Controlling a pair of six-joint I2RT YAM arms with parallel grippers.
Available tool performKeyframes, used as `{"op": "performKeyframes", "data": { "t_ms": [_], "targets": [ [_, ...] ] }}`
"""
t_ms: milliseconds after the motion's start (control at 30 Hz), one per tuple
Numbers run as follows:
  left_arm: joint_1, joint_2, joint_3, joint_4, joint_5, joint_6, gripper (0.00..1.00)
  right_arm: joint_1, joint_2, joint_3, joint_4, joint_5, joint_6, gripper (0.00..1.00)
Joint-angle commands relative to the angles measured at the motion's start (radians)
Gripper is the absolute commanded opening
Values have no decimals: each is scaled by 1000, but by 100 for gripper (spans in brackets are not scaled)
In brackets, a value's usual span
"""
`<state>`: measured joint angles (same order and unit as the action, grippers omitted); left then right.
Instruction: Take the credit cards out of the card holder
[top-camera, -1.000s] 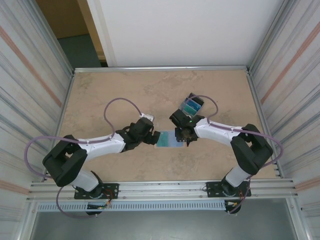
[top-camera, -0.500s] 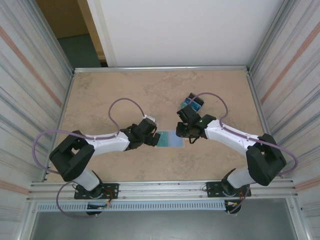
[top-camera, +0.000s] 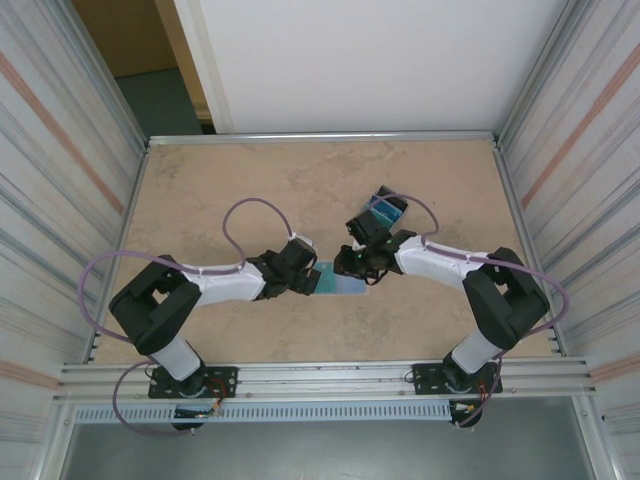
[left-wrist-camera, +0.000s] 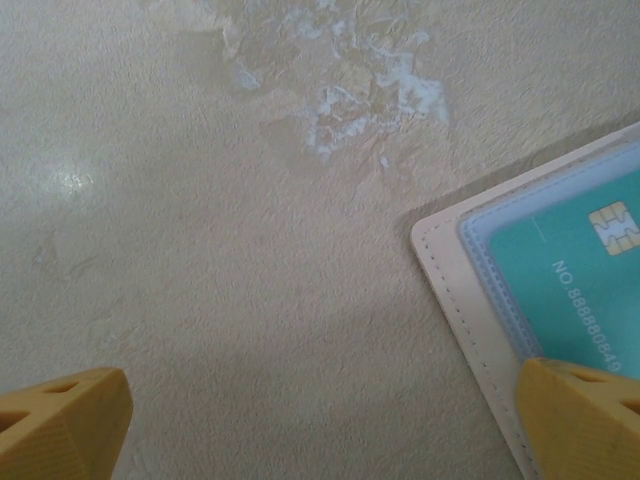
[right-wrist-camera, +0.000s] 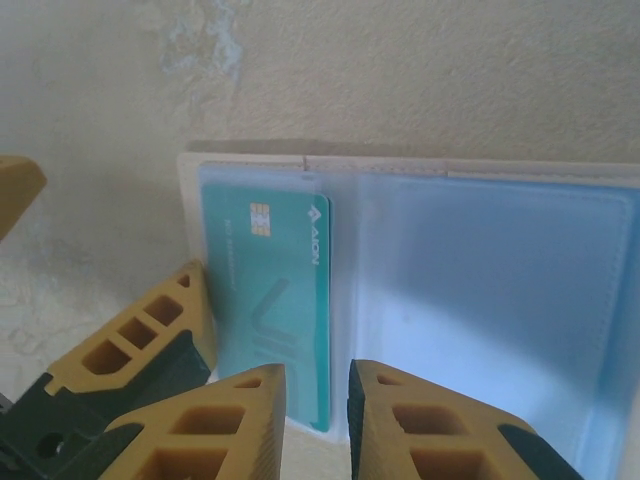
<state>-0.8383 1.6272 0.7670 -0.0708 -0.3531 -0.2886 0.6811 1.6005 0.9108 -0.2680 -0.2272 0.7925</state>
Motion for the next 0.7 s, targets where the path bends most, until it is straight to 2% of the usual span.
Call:
{"op": "performKeyframes", "data": {
  "t_ms": [0, 233, 667],
  "targets": [
    [-5, 21, 21, -42, -30, -7, 99, -24, 29, -29, 72, -79, 46, 23],
    [-5, 32, 20, -56, -29, -15, 99, -47, 60, -71, 162, -153, 76, 20],
    [-5, 40, 22, -67, -22, -28, 99, -60, 106, -102, 214, -184, 83, 15]
  ]
}}
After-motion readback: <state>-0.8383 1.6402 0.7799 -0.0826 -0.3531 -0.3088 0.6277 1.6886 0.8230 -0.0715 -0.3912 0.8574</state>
